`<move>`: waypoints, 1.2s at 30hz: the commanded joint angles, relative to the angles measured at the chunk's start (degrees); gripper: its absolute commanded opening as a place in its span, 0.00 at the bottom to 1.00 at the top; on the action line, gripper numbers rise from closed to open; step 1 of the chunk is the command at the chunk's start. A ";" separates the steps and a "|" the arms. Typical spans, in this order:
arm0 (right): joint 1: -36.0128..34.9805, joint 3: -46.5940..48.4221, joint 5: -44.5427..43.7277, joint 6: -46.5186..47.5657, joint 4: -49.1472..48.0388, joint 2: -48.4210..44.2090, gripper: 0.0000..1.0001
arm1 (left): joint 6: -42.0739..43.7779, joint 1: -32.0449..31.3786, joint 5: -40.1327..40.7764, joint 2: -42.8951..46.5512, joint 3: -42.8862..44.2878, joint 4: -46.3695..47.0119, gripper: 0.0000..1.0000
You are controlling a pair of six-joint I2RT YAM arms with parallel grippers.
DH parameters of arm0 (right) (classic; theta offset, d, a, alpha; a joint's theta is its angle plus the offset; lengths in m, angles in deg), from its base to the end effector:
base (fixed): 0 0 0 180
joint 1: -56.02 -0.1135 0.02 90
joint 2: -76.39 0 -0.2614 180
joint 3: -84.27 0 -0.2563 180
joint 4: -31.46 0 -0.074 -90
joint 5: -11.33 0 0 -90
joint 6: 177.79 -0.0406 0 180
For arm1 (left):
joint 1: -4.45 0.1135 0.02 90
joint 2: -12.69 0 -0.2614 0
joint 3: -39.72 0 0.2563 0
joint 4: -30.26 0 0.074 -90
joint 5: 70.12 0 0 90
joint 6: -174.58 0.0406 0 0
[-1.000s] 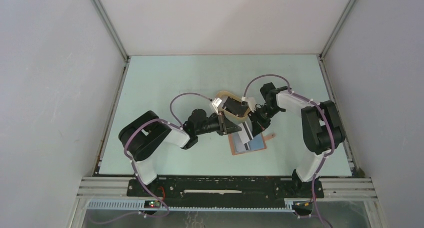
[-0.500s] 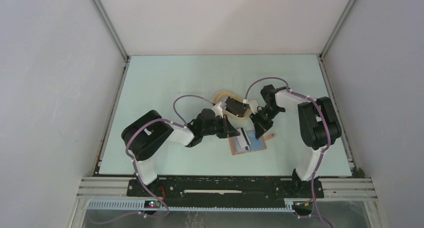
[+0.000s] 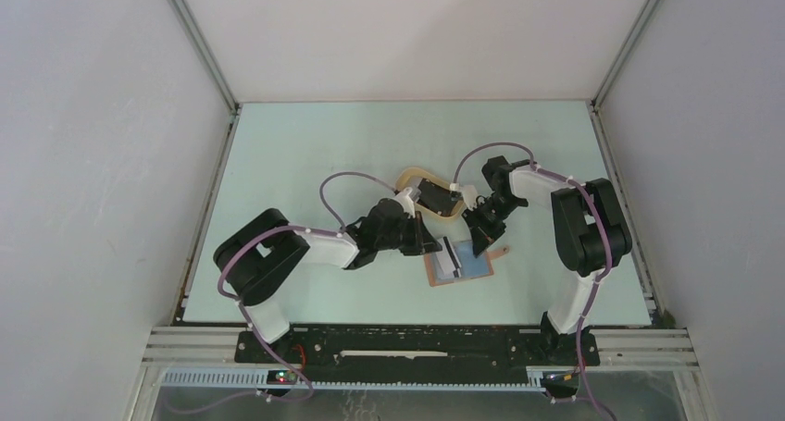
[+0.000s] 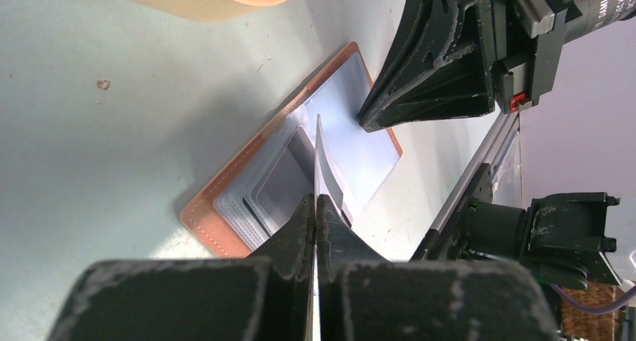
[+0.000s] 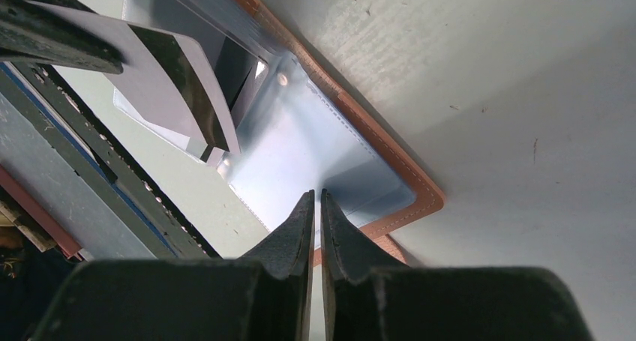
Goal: Put the credit cards into the card holder
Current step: Insert the credit card into the card holder.
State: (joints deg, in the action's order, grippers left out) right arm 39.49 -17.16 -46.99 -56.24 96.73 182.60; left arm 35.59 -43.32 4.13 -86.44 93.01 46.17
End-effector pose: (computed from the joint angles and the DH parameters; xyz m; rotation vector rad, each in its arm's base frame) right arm 0.2954 0.1099 0.1372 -1.2022 2.7481 0.8537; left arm 0.2190 -0.2577 0.1313 0.1626 2.3481 -1.2296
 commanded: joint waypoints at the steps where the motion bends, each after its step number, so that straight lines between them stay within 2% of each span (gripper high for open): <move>1: -0.25 1.42 -1.38 -0.31 0.31 0.14 0.13 | 2.94 -0.53 1.86 1.73 3.56 -6.09 0.00; 21: -0.43 1.42 -1.41 -0.55 0.13 0.14 0.13 | 1.43 -1.50 1.98 -2.56 7.35 -10.41 0.00; 36: -0.43 1.41 -1.27 -0.76 0.13 0.05 0.14 | -2.76 -2.76 2.69 -4.12 5.01 -3.97 0.00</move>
State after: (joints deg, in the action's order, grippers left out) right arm 39.38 -17.09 -47.19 -56.66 96.71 182.60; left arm 33.69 -45.41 5.38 -89.65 98.41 39.88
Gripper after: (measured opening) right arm 0.137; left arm 0.008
